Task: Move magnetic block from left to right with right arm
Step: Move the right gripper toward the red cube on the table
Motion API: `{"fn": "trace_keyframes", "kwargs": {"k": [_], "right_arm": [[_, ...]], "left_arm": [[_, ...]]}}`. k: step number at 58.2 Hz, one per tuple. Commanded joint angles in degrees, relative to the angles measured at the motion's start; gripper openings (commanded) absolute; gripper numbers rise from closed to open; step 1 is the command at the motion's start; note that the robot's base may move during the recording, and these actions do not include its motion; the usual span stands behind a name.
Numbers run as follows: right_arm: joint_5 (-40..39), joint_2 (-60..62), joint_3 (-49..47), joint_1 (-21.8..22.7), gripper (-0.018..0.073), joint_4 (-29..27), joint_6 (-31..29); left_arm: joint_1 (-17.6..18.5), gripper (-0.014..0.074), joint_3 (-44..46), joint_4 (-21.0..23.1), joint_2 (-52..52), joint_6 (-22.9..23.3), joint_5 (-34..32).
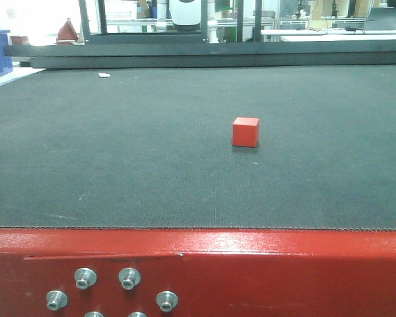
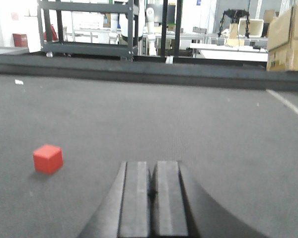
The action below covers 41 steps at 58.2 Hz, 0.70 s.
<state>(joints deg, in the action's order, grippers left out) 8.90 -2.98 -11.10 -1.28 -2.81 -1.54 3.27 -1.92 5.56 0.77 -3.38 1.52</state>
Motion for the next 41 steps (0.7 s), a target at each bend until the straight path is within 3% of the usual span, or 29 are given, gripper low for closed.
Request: {"fn": "trace_keyframes", "kwargs": {"k": [1,18,36,41], "right_arm": [[-2.51,-5.76,-6.43,-0.17,0.0118,0.0,-0.16],[-0.97,-27.86,-19.61,-1.31,0.0647,0.1,-0.16],[16.8,-51.65,-39.96,-12.82,0.0626,0.12,-0.04],[22.46,-58.22,-47.3,-16.17,0.0626,0.12,3.18]], "left_arm": [[0.37,-0.0126,-0.46,0.26,0.67,0.4,-4.75],[0.37,-0.0126,-0.46,0.26,0.67,0.4,-4.75],[0.37,-0.0126,-0.46,0.26,0.67,0.4,-4.75],[0.37,-0.0126,-0.46,0.26,0.67,0.4,-4.75]]}}
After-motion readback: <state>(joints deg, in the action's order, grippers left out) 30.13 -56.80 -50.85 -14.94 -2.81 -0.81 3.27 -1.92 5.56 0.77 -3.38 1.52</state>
